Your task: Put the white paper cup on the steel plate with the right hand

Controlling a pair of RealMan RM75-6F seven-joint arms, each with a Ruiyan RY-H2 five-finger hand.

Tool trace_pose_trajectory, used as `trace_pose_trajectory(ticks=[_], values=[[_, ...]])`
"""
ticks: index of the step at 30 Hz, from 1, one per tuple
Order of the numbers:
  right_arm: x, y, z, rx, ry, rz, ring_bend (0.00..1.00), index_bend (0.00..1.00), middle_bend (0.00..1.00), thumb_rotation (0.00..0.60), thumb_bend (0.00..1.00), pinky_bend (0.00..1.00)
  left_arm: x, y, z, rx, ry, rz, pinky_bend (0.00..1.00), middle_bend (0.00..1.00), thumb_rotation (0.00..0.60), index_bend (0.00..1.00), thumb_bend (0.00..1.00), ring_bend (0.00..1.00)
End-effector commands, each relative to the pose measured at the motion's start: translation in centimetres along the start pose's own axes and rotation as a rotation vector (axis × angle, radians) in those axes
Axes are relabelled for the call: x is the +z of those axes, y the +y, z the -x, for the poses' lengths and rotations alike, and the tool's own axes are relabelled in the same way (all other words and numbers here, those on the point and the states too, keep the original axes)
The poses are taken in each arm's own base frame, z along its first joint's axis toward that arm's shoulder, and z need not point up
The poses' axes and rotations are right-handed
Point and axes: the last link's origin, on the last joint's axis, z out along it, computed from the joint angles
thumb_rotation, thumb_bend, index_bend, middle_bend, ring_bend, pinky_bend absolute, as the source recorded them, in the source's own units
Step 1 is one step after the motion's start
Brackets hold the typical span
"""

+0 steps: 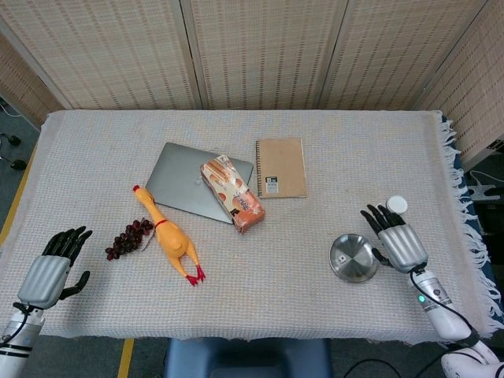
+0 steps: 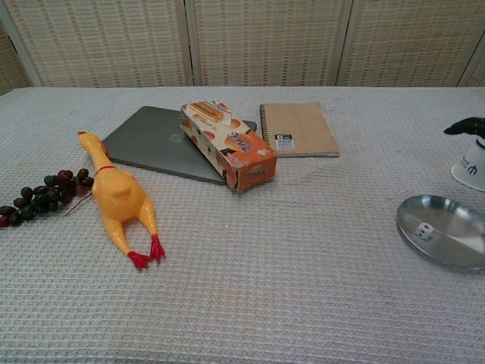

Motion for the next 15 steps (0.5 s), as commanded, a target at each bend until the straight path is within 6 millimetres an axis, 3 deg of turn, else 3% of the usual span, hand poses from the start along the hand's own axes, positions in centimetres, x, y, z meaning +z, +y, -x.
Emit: trace_pose_trajectory(ticks=[1, 7, 15], values=[[1.2, 2.3, -1.5, 0.014, -0.008, 0.079, 0.0, 0.0, 0.0, 0.6, 0.26, 0.16, 0.0, 0.1, 0.1, 0.0, -0.003, 0.002, 0.09, 0.0, 0.6, 0.0, 0.41, 0.0], [3.9, 4.4, -0.9, -0.003, -0.097, 0.151, 0.0, 0.0, 0.0, 0.6, 0.26, 0.15, 0.0, 0.2, 0.1, 0.004, -0.004, 0.003, 0.09, 0.0, 0.6, 0.0, 0.41, 0.0], [6.2, 4.8, -0.2, 0.003, -0.118, 0.169, 0.0, 0.0, 0.0, 0.6, 0.26, 0.15, 0.2, 0.1, 0.3, 0.009, -0.014, -0.009, 0.09, 0.0, 0.6, 0.0, 0.41, 0.0]])
